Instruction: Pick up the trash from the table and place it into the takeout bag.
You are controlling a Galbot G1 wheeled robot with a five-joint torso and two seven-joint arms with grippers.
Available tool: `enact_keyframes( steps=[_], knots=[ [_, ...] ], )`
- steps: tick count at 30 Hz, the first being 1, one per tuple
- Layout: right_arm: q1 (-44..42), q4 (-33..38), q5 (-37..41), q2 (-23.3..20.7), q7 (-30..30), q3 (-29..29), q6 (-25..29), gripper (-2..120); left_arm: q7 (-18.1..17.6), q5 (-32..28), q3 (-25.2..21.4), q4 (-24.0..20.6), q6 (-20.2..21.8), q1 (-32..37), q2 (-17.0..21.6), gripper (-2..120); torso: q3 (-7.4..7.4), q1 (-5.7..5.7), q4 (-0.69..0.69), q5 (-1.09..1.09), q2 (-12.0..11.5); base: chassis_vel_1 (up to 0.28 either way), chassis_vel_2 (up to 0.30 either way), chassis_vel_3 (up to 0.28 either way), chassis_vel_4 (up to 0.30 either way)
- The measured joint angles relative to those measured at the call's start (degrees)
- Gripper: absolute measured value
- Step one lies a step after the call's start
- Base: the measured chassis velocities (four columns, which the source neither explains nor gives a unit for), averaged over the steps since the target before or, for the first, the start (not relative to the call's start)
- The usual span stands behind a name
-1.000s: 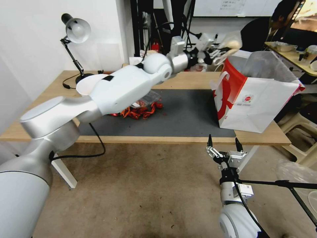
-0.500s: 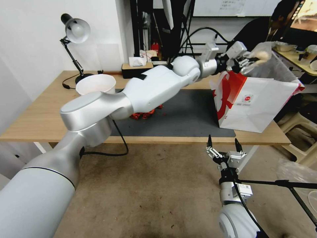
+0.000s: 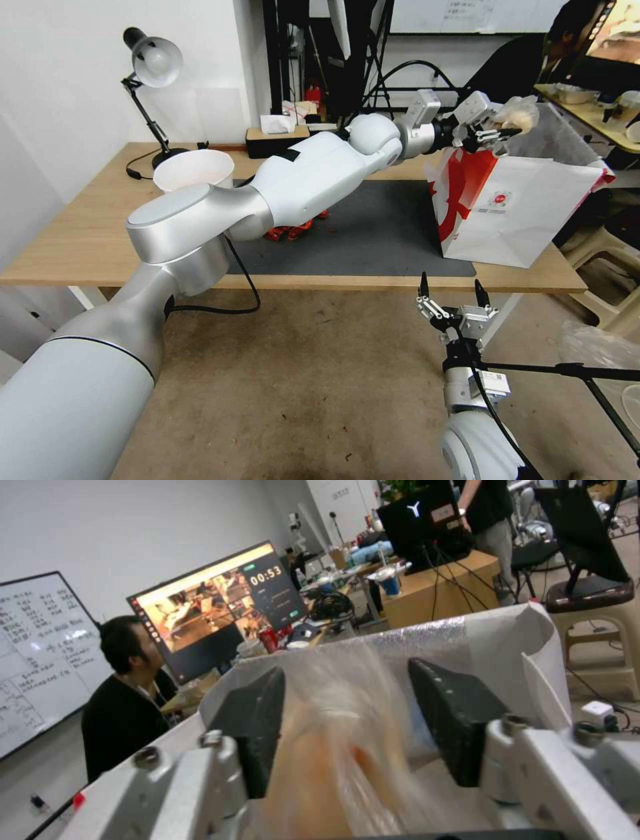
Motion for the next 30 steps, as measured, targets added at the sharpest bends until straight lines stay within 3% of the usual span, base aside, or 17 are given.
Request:
enact_keyframes(
  steps=[12, 17, 23, 30],
  knots=[
    [-0.2, 0.4, 0.0, 0.0, 0.0, 0.1, 0.1, 100, -2.1, -1.9, -1.8, -1.7, 0.0, -0.3, 0.3, 99, 0.00, 0.00, -0.01, 0.00, 0.0, 0.000, 0.000, 0.000, 0.000],
    [-0.2, 0.6, 0.0, 0.0, 0.1, 0.1, 0.1, 100, -5.8, -5.3, -4.4, -4.2, 0.3, 0.3, 2.2, 100, 0.00, 0.00, -0.01, 0.00, 0.0, 0.000, 0.000, 0.000, 0.000],
    [-0.2, 1.0, 0.1, -0.1, 0.2, 0.3, 0.0, 100, -13.7, -11.7, -7.8, -11.0, 2.0, 3.7, 10.6, 100, 0.00, 0.00, 0.02, -0.02, 0.0, 0.000, 0.000, 0.000, 0.000],
    [-0.3, 1.5, 0.1, -0.2, 0.3, 0.3, -0.5, 100, -18.8, -12.9, -11.6, -17.0, 3.3, 8.8, 18.0, 100, 0.00, 0.00, 0.01, -0.02, 0.0, 0.000, 0.000, 0.000, 0.000]
  ],
)
